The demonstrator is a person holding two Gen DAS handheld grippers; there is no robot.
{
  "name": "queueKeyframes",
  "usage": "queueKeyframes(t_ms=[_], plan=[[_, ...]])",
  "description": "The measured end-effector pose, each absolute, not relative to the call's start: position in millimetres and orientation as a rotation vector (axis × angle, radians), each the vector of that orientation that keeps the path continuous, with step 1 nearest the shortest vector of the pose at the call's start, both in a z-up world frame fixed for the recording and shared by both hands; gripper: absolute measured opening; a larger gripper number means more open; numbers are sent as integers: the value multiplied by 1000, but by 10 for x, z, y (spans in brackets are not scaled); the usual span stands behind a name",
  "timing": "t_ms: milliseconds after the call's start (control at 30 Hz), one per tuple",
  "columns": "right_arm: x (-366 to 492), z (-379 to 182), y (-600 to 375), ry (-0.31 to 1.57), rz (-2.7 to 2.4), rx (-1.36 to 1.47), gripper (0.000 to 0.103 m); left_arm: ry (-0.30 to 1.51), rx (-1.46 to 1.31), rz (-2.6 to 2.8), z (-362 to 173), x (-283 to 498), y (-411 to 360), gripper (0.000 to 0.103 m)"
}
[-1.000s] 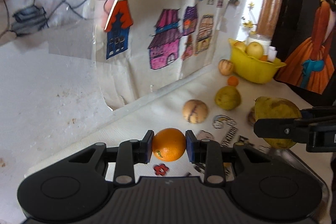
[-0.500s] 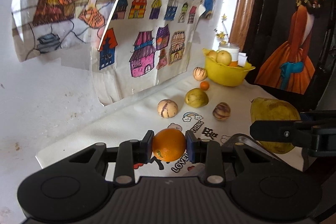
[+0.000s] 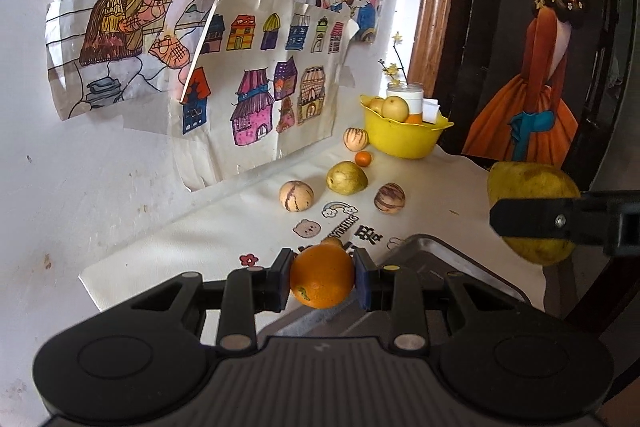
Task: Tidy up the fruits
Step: 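Carry the orange in the left tool while the right tool carries the pear to the tray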
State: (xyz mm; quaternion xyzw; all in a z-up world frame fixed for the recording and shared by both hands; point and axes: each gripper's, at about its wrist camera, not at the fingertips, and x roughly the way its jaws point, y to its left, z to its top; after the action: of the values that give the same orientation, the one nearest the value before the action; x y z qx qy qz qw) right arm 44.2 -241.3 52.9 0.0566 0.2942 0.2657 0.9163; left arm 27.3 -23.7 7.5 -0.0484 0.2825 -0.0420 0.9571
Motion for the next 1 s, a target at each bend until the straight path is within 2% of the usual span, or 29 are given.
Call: queueKeyframes(t_ms=[400,1000], plan=[[687,239,-2587,673,500,130,56,665,-125,-145,-316,412,-397,34],[1684,-862,-2520,871,394,-2,55,773,-75,-142,-858,834,-632,34]])
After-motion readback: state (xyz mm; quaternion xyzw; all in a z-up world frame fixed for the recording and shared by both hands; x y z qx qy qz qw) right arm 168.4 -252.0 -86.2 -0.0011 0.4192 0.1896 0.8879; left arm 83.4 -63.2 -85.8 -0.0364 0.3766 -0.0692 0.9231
